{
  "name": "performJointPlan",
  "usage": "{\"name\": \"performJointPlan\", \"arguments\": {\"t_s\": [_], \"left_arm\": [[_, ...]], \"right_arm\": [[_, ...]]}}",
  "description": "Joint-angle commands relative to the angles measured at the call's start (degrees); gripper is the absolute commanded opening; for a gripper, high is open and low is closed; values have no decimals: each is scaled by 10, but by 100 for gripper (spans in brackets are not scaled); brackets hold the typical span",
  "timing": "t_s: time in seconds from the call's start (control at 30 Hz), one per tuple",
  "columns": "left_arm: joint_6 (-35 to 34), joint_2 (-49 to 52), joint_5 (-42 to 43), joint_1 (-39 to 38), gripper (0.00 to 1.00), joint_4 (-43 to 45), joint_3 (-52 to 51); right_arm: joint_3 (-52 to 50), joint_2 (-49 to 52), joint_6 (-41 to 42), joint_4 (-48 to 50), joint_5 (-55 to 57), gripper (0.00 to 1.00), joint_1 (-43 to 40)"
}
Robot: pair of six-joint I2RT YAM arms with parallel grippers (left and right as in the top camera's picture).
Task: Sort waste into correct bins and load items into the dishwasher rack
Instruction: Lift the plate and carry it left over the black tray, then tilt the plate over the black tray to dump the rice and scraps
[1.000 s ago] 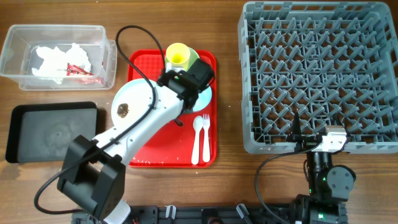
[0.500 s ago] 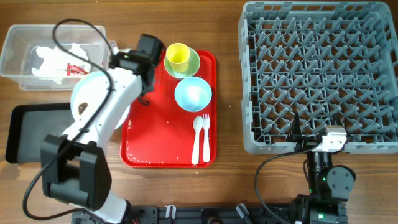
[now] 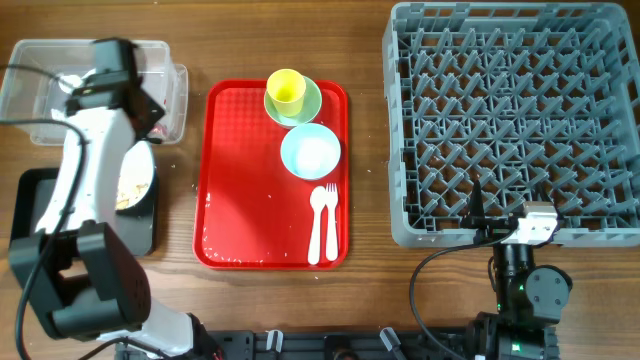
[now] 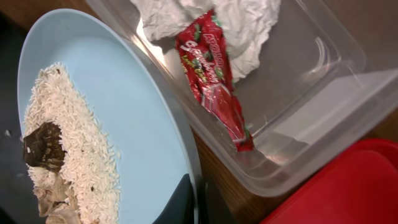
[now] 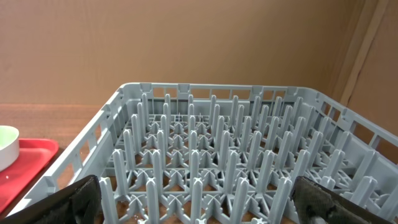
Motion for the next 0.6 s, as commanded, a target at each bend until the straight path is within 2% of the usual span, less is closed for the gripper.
{"name": "performJointPlan", "arguments": {"t_s": [0.0,0.3,0.57], "left_arm": [[13,-48,97,62,4,4,13],[13,-64,352,216,4,20,12],[19,-64,553,322,4,16,11]], "right_arm": [[-1,0,-6,2,5,100,2],[-1,0,-5,2,5,100,2],[-1,0,-5,2,5,100,2]]}}
